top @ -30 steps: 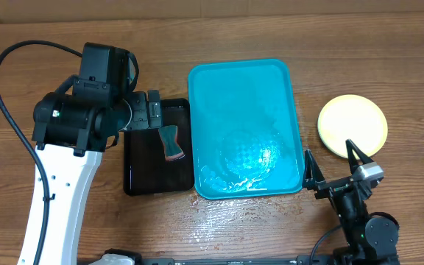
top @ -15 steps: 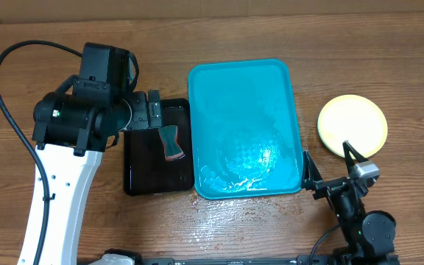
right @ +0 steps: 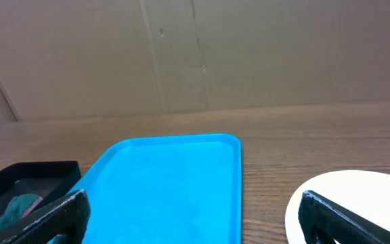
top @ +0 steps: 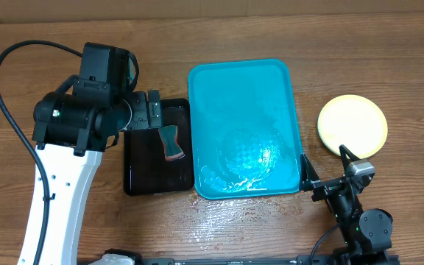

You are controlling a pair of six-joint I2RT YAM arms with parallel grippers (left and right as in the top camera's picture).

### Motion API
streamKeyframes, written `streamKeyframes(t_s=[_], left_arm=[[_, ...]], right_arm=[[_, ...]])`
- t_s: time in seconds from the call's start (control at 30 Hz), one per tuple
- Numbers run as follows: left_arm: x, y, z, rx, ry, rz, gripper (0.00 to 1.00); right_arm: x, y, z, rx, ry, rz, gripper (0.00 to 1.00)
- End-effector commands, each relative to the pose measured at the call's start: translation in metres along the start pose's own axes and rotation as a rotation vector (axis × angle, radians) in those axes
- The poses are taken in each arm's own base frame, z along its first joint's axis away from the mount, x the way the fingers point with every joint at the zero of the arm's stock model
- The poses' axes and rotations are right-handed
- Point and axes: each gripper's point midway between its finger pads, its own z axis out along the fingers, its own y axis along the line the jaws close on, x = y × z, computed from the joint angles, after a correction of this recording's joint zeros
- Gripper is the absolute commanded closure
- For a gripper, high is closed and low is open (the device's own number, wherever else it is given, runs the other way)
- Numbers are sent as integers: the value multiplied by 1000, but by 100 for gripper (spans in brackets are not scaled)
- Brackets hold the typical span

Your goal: Clean dirty plates on tray and stack at the side

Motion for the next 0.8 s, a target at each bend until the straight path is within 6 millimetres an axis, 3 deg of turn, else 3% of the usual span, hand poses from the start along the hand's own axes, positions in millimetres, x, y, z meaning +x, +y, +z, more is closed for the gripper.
streamKeyframes(t_s=[0.0,0.33,0.57,0.7,0.77], left_arm=[[-4,0,-2,-8,-15,13,0],[5,10,-17,-36,-37,35,0],[38,34,-36,-57,-90,-2,0],[28,54,-41,-40,-255,-92,0],[21,48,-45,27,-349,-34,0]], right_arm=[[2,-4,0,17,-2,-1,0],[2,-4,0,17,-2,-1,0],[2,-4,0,17,-2,-1,0],[2,-4,0,17,-2,-1,0],[2,-4,0,17,-2,-1,0]])
